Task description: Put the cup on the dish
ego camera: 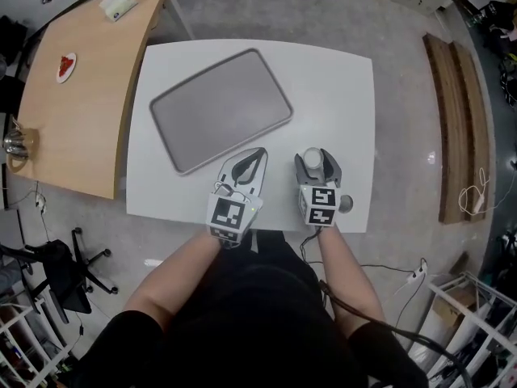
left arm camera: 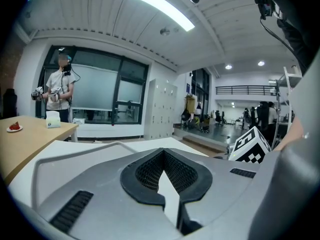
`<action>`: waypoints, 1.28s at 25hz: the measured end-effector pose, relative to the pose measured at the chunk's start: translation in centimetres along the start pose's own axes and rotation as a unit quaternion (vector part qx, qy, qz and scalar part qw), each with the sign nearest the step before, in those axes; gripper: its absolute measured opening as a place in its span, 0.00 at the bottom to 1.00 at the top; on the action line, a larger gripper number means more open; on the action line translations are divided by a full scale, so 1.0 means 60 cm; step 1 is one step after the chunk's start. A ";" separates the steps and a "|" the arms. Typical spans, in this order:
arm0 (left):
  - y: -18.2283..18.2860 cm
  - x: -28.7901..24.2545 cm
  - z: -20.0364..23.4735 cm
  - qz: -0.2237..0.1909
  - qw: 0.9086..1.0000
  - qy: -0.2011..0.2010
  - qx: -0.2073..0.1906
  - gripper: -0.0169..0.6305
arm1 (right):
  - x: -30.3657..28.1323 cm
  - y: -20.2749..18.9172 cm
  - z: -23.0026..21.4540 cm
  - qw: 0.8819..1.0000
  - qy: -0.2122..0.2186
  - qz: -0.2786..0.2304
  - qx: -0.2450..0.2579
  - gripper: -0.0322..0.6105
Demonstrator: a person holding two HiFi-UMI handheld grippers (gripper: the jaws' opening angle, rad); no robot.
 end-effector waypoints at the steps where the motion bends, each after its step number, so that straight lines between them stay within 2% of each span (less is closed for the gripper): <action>1: 0.000 0.001 0.002 0.000 1.000 0.002 0.001 0.03 | -0.001 0.001 0.002 1.000 -0.001 -0.001 0.012 0.46; 6: 0.004 0.014 0.015 -0.004 1.000 0.014 0.008 0.03 | 0.010 0.029 0.009 0.999 0.008 -0.024 0.038 0.46; 13: 0.019 0.035 0.054 -0.018 0.998 0.049 0.025 0.03 | 0.003 0.134 0.038 0.994 0.036 -0.078 0.064 0.46; 20: 0.026 0.065 0.096 -0.025 0.994 0.093 0.043 0.03 | -0.048 0.228 0.085 0.987 0.070 -0.099 0.104 0.46; 25: 0.010 0.088 0.130 -0.016 0.991 0.117 0.059 0.03 | -0.103 0.251 0.120 0.986 0.094 -0.084 0.107 0.46; 32: -0.016 0.116 0.163 -0.005 0.988 0.138 0.076 0.03 | -0.160 0.235 0.156 0.986 0.105 -0.050 0.119 0.46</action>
Point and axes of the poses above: the fingertips, and each gripper's own axes: x backward along the fingers, z to its left, y out of its top, the point moved 10 cm from there along x, backward along the fingers, and after that the axes turned 12 degrees about z, right-handed, at the moved point
